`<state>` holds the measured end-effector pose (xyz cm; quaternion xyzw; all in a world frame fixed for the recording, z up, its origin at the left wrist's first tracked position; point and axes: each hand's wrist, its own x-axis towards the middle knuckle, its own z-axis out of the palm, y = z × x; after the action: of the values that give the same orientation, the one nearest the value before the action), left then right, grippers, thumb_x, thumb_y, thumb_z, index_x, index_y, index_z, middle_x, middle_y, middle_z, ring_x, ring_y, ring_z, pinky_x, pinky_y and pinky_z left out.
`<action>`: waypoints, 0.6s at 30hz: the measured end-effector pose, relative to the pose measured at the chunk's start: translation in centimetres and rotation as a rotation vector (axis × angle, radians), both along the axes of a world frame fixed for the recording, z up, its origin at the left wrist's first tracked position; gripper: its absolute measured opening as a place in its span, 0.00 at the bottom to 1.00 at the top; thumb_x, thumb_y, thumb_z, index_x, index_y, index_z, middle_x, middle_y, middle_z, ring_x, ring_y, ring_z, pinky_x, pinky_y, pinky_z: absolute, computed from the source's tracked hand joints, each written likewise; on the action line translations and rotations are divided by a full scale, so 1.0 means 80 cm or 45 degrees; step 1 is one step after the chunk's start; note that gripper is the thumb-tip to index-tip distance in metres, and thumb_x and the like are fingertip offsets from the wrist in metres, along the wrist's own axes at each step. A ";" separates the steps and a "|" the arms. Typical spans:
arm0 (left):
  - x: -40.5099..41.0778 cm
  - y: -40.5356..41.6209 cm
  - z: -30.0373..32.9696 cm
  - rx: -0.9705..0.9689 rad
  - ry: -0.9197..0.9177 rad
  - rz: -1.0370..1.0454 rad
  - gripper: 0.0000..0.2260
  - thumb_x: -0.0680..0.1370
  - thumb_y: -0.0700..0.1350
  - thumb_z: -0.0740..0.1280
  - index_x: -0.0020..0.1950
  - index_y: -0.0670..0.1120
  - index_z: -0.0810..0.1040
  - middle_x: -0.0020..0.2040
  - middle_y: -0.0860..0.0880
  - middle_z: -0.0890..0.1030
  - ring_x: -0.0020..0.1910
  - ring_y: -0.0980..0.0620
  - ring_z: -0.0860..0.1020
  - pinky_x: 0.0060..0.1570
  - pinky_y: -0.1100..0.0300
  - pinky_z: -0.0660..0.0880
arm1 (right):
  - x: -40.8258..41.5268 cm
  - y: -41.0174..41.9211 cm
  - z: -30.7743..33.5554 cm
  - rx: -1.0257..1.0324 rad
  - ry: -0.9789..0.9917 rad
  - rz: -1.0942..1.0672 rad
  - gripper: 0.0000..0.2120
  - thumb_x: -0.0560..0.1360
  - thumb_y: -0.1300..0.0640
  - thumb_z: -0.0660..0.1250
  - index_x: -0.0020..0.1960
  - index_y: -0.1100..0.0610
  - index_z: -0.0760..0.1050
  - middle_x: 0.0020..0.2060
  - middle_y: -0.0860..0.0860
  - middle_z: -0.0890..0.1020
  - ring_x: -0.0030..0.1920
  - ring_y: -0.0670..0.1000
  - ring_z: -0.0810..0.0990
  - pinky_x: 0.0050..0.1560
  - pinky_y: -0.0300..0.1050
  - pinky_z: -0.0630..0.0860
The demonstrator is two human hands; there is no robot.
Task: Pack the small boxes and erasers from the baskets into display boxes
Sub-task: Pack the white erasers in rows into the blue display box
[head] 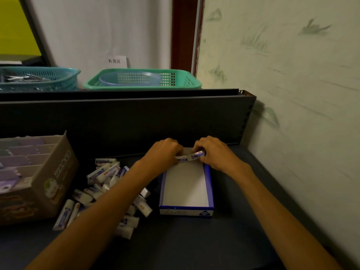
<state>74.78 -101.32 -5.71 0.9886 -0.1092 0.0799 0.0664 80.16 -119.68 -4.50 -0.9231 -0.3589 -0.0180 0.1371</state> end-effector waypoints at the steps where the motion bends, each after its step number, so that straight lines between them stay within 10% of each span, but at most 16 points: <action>1: -0.001 0.001 -0.001 0.049 -0.051 -0.012 0.11 0.76 0.49 0.66 0.57 0.49 0.77 0.55 0.49 0.73 0.54 0.53 0.69 0.48 0.63 0.63 | 0.000 0.000 0.000 -0.019 -0.016 0.006 0.09 0.73 0.58 0.70 0.51 0.50 0.76 0.51 0.46 0.75 0.52 0.46 0.71 0.55 0.44 0.72; 18: -0.008 0.012 0.012 -0.150 0.204 0.124 0.10 0.74 0.43 0.69 0.55 0.51 0.78 0.53 0.52 0.76 0.47 0.56 0.75 0.49 0.60 0.75 | -0.003 0.012 0.002 -0.202 -0.131 0.067 0.13 0.75 0.54 0.67 0.59 0.47 0.76 0.57 0.47 0.76 0.57 0.50 0.72 0.59 0.48 0.71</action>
<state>74.13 -100.32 -4.72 0.9903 -0.0506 0.0102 0.1289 79.90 -118.74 -4.35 -0.9191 -0.3901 -0.0332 0.0455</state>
